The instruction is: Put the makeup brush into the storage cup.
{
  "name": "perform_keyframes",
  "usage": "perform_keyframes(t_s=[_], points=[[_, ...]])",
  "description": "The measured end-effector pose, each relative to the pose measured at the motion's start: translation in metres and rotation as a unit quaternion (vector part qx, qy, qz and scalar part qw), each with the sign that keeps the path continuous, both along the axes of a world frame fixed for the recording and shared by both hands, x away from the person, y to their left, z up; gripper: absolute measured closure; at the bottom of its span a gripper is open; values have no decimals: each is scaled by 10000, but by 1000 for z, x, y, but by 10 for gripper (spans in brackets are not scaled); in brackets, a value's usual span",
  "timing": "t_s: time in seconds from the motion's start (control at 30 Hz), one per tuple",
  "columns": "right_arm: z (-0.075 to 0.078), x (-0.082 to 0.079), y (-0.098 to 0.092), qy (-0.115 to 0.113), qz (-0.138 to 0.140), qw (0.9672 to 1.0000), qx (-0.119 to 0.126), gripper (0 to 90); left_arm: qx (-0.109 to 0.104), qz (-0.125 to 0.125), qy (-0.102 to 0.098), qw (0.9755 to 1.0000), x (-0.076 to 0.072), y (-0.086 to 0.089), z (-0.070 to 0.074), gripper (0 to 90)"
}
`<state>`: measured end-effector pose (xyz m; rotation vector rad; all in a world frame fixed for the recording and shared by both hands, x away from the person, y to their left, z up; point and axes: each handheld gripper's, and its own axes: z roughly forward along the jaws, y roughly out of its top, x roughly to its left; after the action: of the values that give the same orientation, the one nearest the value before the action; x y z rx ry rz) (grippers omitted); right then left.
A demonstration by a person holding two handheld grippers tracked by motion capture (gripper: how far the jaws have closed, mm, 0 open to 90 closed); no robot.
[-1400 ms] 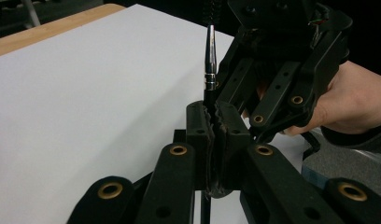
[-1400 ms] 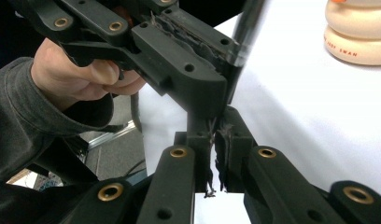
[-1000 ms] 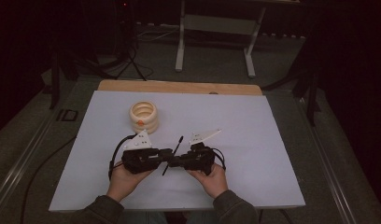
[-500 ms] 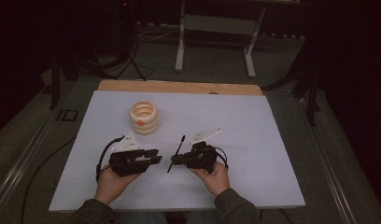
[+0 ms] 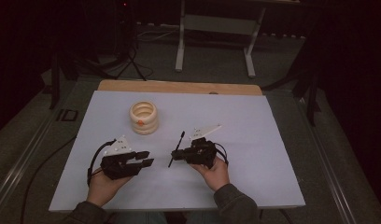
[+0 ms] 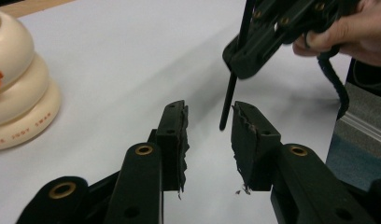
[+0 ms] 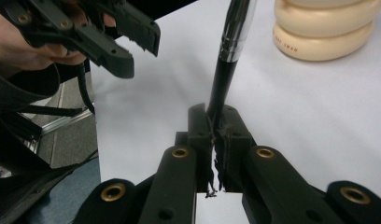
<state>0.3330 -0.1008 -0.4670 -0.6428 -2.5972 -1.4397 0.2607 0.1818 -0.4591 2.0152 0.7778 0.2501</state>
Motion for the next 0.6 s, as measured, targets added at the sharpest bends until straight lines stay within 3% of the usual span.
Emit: perform_keyframes(t_s=[0.6], points=[[17, 19, 2, -85, -128, 9999, 23, 854, 40, 80, -19, 10000, -1, 8, -7, 601]])
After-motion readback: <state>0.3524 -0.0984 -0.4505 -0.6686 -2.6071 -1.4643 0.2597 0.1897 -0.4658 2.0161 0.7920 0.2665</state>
